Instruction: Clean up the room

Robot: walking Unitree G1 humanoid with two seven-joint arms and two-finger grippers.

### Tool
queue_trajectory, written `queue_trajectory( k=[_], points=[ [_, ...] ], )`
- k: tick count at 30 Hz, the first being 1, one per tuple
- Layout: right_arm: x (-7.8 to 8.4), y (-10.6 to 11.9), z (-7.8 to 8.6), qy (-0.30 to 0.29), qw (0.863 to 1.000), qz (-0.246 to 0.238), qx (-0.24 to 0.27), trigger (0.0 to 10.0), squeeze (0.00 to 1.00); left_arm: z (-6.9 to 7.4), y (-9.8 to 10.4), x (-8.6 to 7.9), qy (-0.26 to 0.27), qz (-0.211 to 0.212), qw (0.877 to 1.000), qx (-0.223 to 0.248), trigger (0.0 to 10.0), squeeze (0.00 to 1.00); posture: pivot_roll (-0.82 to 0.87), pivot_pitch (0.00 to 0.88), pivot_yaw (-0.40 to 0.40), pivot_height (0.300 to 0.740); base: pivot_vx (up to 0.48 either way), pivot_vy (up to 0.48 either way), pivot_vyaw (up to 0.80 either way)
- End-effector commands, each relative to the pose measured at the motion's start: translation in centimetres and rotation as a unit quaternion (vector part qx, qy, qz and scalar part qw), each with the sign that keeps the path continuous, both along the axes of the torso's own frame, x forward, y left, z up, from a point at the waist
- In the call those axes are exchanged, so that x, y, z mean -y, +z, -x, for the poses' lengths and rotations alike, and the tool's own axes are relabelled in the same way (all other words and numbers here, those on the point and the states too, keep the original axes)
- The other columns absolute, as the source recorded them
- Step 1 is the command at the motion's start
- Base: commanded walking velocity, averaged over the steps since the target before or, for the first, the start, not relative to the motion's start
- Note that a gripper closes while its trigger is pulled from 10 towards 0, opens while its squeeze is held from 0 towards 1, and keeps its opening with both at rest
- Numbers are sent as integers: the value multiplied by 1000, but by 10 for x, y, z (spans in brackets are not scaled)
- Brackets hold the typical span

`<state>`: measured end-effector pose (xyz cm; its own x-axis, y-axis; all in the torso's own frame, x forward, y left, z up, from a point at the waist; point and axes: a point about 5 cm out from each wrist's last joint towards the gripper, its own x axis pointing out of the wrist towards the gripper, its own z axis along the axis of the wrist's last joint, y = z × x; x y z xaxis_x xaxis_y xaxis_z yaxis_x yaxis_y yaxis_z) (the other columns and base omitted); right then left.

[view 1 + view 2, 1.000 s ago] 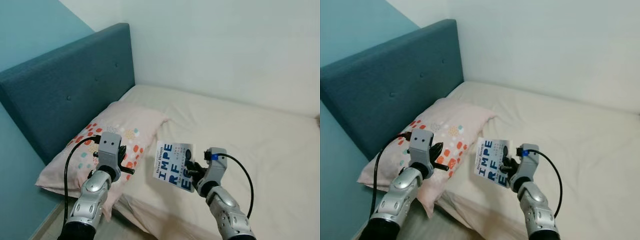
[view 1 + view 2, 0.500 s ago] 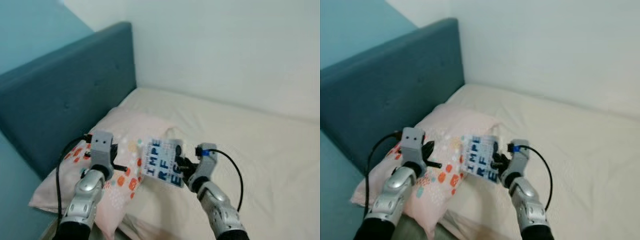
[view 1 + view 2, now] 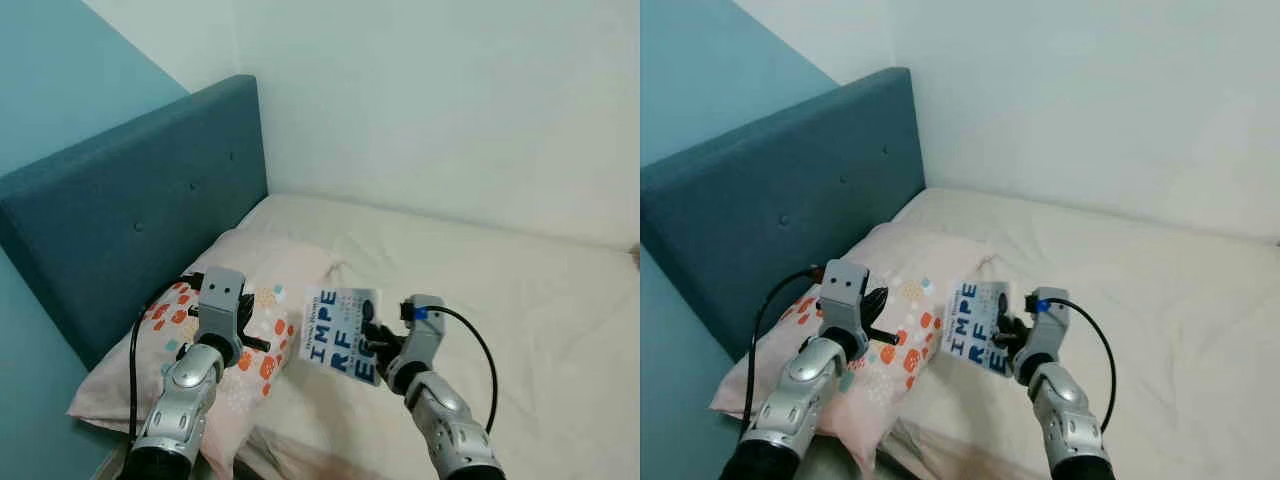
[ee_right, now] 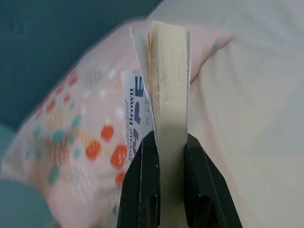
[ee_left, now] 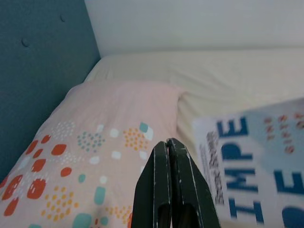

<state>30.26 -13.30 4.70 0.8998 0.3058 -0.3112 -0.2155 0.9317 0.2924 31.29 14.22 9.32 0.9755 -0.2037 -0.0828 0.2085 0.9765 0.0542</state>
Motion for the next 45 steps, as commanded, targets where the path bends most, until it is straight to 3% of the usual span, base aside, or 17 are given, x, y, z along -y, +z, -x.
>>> queue_trajectory(
  k=[1,3,9,17,33,45],
  points=[
    [-3,0,-3,23,1000,19,-11,10000,0,0,1,-5,-2,-14,1000,-3,10000,0,-33,2,-2,740,0,0,0],
    [-1,-6,-8,70,996,43,-34,10000,0,-1,3,-9,-8,-23,1000,-2,10000,0,-28,40,4,740,0,0,0],
    [6,-4,-16,82,995,47,-38,10000,0,3,4,-11,-15,-26,1000,-1,10000,0,-8,76,-7,740,0,0,0],
    [4,14,-28,75,997,-15,-9,10000,0,16,0,-19,6,-24,1000,-6,10000,0,12,86,-44,725,0,0,0],
    [3,8,-25,71,996,-44,-7,10000,0,22,-2,-6,-11,-19,1000,-16,10000,0,3,79,-25,670,0,0,0],
    [4,5,-23,62,997,-35,-6,10000,0,23,-4,0,-23,-20,999,-20,10000,0,2,75,-20,631,0,0,0]
  ],
)
